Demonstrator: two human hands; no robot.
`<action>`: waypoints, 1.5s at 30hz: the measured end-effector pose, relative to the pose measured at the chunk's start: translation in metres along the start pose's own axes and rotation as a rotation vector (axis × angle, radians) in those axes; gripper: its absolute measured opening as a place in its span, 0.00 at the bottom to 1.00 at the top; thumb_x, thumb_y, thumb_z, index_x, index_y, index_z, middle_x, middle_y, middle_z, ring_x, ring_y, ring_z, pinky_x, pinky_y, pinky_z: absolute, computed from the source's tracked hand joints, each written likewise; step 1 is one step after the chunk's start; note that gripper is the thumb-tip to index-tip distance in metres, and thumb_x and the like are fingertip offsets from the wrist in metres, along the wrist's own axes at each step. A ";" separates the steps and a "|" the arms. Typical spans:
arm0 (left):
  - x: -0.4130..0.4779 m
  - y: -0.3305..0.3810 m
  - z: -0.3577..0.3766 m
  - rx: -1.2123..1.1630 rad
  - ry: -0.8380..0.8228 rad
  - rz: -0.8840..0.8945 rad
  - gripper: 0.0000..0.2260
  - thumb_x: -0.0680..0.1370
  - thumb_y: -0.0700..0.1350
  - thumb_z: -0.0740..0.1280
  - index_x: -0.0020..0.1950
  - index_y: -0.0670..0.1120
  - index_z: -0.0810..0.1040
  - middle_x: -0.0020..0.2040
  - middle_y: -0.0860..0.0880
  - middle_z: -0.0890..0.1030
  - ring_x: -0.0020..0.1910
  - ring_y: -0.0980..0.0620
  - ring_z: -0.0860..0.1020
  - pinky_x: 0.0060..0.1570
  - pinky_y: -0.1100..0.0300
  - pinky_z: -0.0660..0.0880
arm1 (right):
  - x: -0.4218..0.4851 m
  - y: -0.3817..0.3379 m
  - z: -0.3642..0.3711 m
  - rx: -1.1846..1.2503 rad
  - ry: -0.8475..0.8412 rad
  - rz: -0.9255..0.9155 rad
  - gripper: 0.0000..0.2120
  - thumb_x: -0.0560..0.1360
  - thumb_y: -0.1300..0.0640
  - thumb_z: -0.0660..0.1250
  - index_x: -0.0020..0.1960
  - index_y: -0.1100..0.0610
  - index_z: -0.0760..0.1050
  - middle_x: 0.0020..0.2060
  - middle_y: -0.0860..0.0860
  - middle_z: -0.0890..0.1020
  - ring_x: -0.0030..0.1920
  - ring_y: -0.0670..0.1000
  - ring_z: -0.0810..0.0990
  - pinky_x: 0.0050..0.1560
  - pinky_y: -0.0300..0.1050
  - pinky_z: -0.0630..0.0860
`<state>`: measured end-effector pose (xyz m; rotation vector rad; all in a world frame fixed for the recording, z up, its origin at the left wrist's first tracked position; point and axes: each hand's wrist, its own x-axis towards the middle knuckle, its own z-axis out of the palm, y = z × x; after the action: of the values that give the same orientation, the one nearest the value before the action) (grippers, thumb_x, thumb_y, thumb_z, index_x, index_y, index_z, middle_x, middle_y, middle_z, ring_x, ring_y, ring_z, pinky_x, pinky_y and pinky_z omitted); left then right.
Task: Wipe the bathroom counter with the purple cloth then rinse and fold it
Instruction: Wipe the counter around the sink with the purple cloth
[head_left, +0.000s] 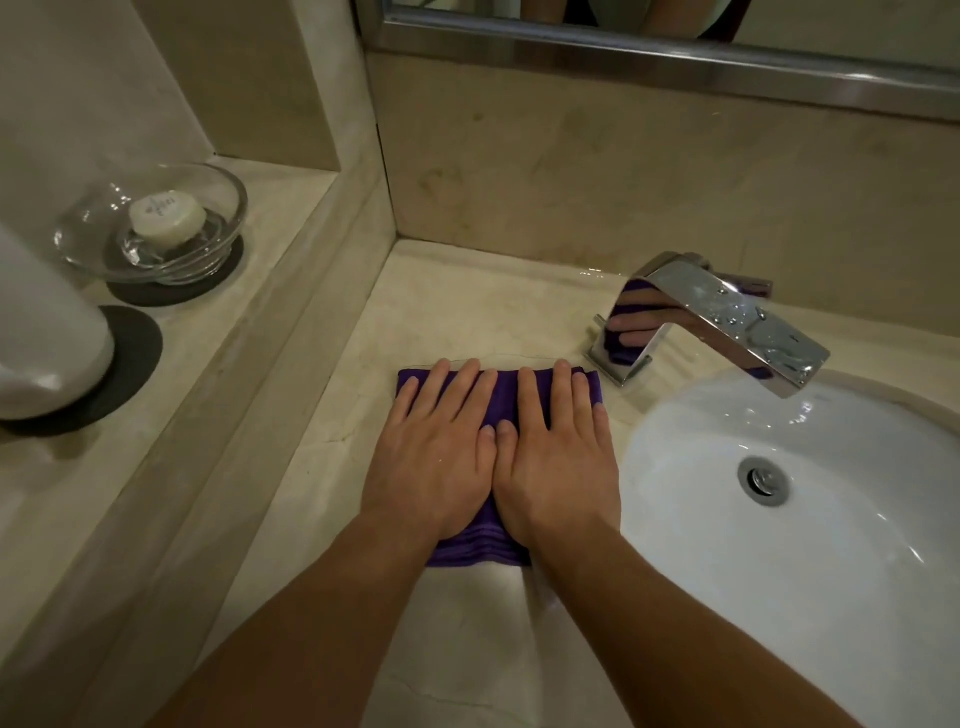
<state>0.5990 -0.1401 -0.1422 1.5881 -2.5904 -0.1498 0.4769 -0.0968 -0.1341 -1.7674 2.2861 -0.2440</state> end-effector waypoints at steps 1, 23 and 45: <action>0.002 -0.001 0.000 0.002 0.000 0.000 0.27 0.81 0.53 0.43 0.80 0.50 0.57 0.79 0.51 0.60 0.79 0.50 0.54 0.77 0.49 0.51 | 0.002 0.000 0.000 0.003 0.005 -0.002 0.29 0.83 0.43 0.41 0.81 0.50 0.41 0.80 0.54 0.40 0.80 0.54 0.37 0.78 0.52 0.38; 0.049 -0.018 -0.002 -0.023 -0.013 0.025 0.28 0.80 0.54 0.40 0.80 0.51 0.55 0.80 0.52 0.57 0.79 0.51 0.52 0.77 0.50 0.47 | 0.048 -0.009 -0.003 -0.013 0.014 0.019 0.29 0.83 0.43 0.41 0.81 0.50 0.40 0.80 0.55 0.40 0.80 0.54 0.38 0.79 0.52 0.40; 0.087 -0.032 -0.004 -0.022 -0.022 0.032 0.29 0.79 0.54 0.38 0.80 0.52 0.51 0.81 0.53 0.54 0.79 0.52 0.49 0.78 0.51 0.45 | 0.087 -0.018 -0.007 -0.016 0.011 0.042 0.29 0.83 0.43 0.43 0.81 0.49 0.42 0.81 0.55 0.41 0.80 0.54 0.39 0.78 0.51 0.39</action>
<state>0.5888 -0.2324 -0.1394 1.5459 -2.6193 -0.1942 0.4706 -0.1854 -0.1302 -1.7279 2.3362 -0.2283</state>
